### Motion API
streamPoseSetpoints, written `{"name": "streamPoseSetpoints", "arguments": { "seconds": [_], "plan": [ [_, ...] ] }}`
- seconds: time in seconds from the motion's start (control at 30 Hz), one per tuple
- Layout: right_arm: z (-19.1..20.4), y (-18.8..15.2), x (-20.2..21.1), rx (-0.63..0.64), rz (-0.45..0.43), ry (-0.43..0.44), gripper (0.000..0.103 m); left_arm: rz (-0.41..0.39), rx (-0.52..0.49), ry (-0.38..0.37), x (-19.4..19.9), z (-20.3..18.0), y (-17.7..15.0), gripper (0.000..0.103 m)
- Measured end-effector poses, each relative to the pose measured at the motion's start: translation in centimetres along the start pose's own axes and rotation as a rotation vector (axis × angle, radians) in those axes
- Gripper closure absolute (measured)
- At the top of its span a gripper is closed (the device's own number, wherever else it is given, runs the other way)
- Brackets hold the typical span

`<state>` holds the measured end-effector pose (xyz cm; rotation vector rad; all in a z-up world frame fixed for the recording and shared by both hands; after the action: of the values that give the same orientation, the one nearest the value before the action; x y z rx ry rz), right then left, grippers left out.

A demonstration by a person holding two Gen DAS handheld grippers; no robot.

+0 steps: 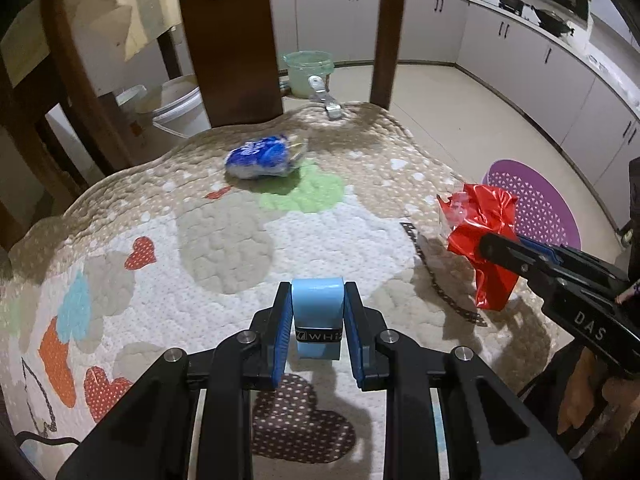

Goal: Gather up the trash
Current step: 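Carry the blue tape roll and red plastic bag over the purple basket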

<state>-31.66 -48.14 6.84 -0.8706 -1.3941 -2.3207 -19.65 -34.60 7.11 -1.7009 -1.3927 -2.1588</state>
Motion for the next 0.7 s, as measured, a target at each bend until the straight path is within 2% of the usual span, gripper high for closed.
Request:
{"name": "streamPoseSetpoints", "arguments": {
  "seconds": [0.7],
  "plan": [
    [-6.9, 0.4, 3.0, -0.129, -0.118, -0.023, 0.083, 0.037, -0.125, 0.003, -1.0, -7.9, 1.4, 0.079]
  ]
}}
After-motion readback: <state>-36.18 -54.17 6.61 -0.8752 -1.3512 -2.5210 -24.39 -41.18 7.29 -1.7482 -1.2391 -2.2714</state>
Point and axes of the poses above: each gripper's, at about its wrist camera, not at the fingertips, and x roughly against the way its jaws point, z to its left, y to its top, the point moved 2 cm from there along -x, roughly the way its jaws point, and after that the axes turned 4 degrees about -z, right-handed, at the moved point
